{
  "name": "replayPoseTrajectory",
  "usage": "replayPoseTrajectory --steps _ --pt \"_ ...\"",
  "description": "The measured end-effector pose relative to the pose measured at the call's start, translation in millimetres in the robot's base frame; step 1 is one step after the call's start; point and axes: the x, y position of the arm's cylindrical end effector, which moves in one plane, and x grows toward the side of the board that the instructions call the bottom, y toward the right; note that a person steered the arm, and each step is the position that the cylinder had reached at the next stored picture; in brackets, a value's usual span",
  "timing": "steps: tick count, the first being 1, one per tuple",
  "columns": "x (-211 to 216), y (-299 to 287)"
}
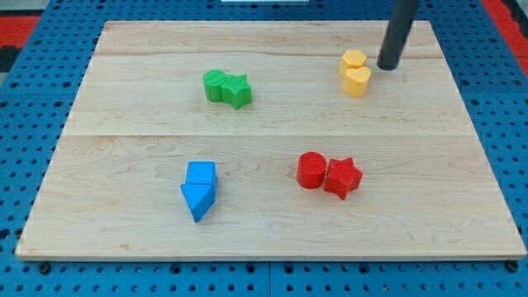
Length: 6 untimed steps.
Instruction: Separate the yellow blocks
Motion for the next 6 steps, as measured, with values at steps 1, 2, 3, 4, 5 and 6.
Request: replayPoseTrajectory --steps 1,2,3,4,5,6 --pt "-13.7 -54.4" --pt "-16.2 -73.7" --pt "-19.7 -91.1" --pt "8.8 -71.1" --pt "33.4 -24.7" --pt "63.8 -6.7"
